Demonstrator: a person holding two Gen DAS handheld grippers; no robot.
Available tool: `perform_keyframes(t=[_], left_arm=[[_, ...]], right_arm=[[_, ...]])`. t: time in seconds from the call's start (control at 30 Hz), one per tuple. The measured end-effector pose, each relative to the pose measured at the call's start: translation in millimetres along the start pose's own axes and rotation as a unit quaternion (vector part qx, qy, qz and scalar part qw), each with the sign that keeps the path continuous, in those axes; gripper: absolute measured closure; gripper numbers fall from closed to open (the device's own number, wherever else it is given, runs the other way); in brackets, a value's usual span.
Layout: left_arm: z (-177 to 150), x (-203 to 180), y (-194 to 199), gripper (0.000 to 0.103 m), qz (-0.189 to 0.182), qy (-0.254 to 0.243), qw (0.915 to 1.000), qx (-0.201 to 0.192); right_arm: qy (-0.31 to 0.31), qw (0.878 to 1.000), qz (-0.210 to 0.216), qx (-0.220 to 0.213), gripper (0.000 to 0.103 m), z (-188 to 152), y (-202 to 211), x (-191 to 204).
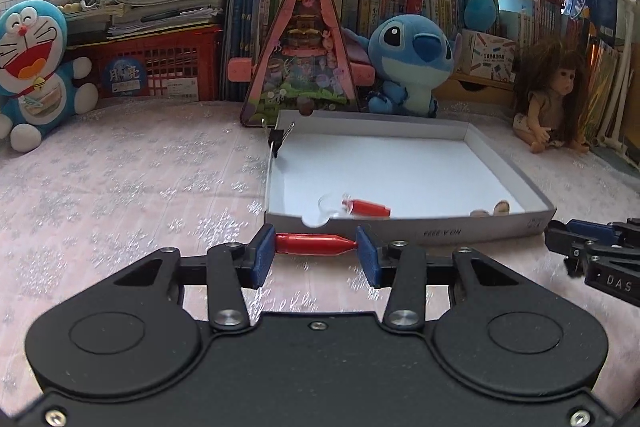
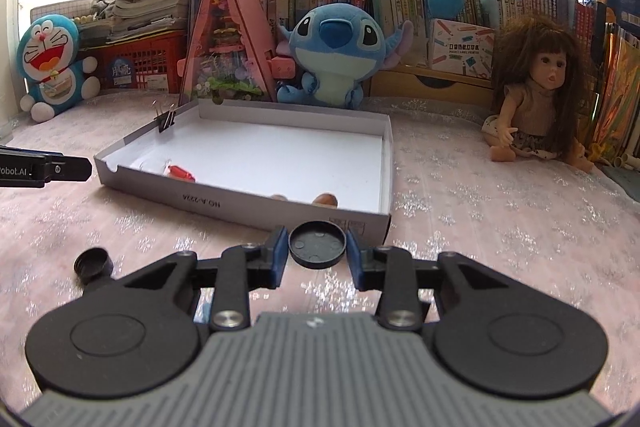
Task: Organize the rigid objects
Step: 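Carry the red crayon and black lid over the white tray with both tools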
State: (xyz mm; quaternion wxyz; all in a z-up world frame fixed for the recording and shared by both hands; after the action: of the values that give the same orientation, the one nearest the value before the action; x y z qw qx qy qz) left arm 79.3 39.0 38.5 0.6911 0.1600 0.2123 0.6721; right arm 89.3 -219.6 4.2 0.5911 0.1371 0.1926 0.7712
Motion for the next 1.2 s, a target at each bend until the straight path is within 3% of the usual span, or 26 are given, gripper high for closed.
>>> perform_keyframes(t=[0.2, 0.33, 0.6, 0.73, 0.87, 1.2], left_arm=[[28.6, -4.6, -23.6, 0.061, -0.026, 0.011, 0.9996, 0.008], [49.0, -1.6, -51.0, 0.061, -0.060, 0.041, 0.9961, 0.050], [76.8, -2.4, -120.5, 0.061, -0.055, 0.061, 0.9899, 0.116], [73.7, -6.3, -152.5, 0.061, -0.046, 0.068, 0.9840, 0.158], [68.9, -14.6, -163.4, 0.061, -0.024, 0.036, 0.9867, 0.156], [66.5, -22.1, -169.9, 0.061, -0.019, 0.013, 0.9870, 0.159]], right_arm=[[-0.024, 1.000, 0.005, 0.008, 0.066, 23.9, -18.1, -8.8], [-0.049, 0.998, 0.034, 0.034, 0.066, 42.2, -37.5, -18.3], [-0.113, 0.986, 0.067, 0.100, 0.066, 71.6, -84.2, -40.5], [-0.109, 0.985, 0.053, 0.121, 0.066, 72.9, -102.7, -38.5], [-0.097, 0.986, 0.053, 0.129, 0.066, 71.6, -112.0, -32.1], [-0.070, 0.986, 0.044, 0.148, 0.065, 69.2, -127.1, -21.7]])
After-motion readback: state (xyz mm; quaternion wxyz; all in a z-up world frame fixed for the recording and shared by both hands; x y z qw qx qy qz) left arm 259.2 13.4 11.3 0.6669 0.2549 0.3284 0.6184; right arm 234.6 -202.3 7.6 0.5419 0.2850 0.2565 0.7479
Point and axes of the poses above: each gripper's, at about its wrist camera, not at the fingertips, and y roughly against the way its jaws point, x to its left, z to its top, the point moved 2 cm from there along -y, roughly the way its jaws point, and after that the axes turned 2 degrees about -x, right-handed, at the moved point
